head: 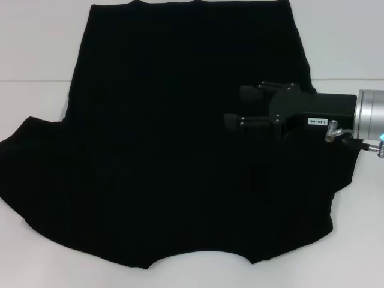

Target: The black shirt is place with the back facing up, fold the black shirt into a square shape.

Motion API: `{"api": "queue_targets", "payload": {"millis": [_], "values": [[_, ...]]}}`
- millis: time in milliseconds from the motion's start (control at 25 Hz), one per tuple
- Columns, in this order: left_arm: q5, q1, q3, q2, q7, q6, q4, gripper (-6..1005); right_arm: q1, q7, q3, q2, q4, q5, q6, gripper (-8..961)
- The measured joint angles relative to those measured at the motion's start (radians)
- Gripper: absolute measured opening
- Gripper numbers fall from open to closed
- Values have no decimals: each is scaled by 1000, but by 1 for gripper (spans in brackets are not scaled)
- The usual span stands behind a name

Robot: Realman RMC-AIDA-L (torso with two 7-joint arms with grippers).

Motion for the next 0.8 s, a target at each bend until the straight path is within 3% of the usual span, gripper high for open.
{"api": "queue_targets", "payload": {"millis": [800], "values": [[-6, -13, -12, 3, 3, 6, 1, -1, -2, 0, 2, 0, 3, 0, -5, 807]]}}
